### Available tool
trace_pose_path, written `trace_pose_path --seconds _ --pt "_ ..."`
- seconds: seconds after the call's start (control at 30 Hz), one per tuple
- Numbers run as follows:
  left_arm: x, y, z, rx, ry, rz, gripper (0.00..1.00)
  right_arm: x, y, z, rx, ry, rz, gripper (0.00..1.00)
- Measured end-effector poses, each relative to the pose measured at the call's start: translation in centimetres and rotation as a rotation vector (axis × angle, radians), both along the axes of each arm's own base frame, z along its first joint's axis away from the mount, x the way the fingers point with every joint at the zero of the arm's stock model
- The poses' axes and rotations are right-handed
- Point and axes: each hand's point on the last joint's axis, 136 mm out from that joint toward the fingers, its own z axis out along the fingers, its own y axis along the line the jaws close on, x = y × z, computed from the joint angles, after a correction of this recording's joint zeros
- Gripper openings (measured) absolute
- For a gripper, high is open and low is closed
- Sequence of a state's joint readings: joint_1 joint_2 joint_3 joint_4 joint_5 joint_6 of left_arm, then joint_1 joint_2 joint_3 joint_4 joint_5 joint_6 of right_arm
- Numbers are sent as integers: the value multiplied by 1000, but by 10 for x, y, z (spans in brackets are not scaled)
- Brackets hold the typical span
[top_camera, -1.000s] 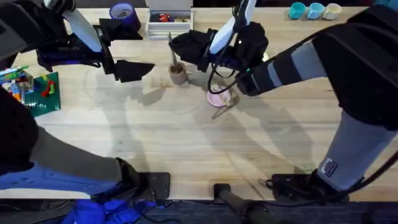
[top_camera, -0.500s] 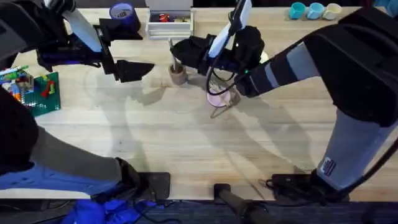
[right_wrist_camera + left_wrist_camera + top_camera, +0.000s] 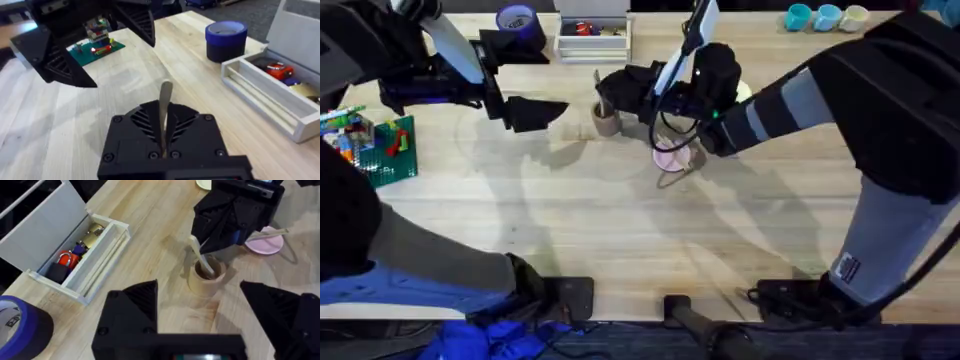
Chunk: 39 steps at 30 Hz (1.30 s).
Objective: Pick up a utensil and set it on the pink plate, then put the other utensil in the container.
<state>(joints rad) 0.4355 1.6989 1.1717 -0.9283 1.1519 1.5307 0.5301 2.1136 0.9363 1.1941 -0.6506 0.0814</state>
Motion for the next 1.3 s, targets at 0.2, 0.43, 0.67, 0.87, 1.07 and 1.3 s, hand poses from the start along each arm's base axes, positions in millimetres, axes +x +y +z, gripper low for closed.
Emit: trace_pose_path --seconds 0.2,0.43,0.67,0.87,1.07,1.3 --pt "0 0 0 0 0 0 993 0 0 -2 -4 7 0 37" --pt "0 0 0 0 0 0 993 -2 2 -4 -7 9 5 36" --pt "0 0 0 0 0 0 993 -8 8 -17 -26 26 22 36" --pt "0 0 0 0 0 0 993 -8 8 -18 -29 30 22 36" --pt "0 0 0 0 0 0 993 -7 9 -19 -31 34 22 36" --pt "0 0 0 0 0 0 993 -7 9 -19 -31 35 22 37"
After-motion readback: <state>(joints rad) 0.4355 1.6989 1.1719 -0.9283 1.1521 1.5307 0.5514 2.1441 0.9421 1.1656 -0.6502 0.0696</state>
